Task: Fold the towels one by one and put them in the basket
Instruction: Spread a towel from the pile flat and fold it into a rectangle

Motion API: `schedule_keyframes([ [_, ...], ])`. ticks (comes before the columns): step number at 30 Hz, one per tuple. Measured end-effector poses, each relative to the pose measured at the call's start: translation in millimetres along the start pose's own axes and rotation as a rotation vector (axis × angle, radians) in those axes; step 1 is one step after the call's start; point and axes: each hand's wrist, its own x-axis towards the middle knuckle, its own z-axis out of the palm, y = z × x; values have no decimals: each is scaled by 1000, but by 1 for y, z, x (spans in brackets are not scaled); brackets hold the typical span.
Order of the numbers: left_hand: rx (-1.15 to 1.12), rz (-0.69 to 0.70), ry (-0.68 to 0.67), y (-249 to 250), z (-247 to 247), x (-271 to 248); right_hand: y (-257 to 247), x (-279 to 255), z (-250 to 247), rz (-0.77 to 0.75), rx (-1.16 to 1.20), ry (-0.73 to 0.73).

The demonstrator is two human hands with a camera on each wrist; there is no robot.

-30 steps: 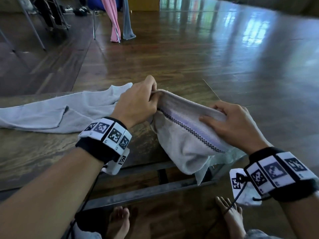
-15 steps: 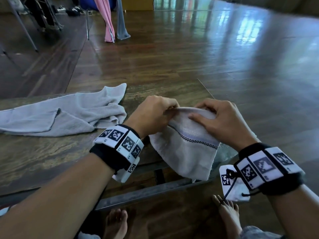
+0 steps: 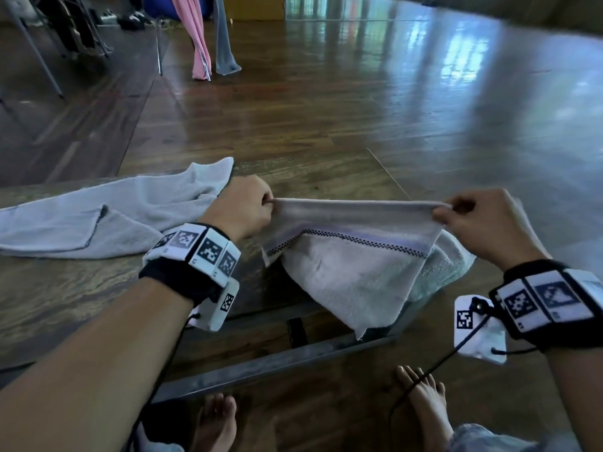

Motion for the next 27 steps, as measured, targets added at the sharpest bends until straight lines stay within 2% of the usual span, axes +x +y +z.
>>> schedule_keyframes([
  [3, 4, -32, -47, 1, 6, -2, -1, -4, 9, 102, -137, -313],
  [6, -135, 54, -163, 9, 12, -3, -11, -10, 26, 89, -181, -511],
  [9, -200, 158, -285, 14, 15, -7, -29, -18, 45, -12, -143, -575],
  [12, -183, 175, -483, 21, 21, -14, -48, -29, 66, -154, -141, -548],
  [14, -213, 208, -602, 24, 26, -18, -57, -30, 76, -214, 1, -572],
  [16, -299, 226, -666, 28, 24, -20, -68, -29, 79, -240, 268, -625],
  [17, -325, 225, -664, 29, 20, -21, -74, -27, 78, -266, 360, -595],
  [19, -354, 224, -597, 26, 10, -20, -81, -22, 76, -299, 400, -423],
  [21, -409, 204, -518, 18, -1, -19, -80, -12, 74, -292, 231, -264],
  [22, -441, 184, -468, 12, -5, -20, -77, -8, 70, -258, 99, -245],
  [23, -445, 166, -397, 5, -7, -20, -74, -3, 67, -192, -17, -268],
  [25, -321, 135, -209, -9, -9, -20, -65, 2, 62, -41, -138, -403],
  [27, -160, 89, -112, -21, -8, -20, -60, -1, 64, 44, -201, -555],
])
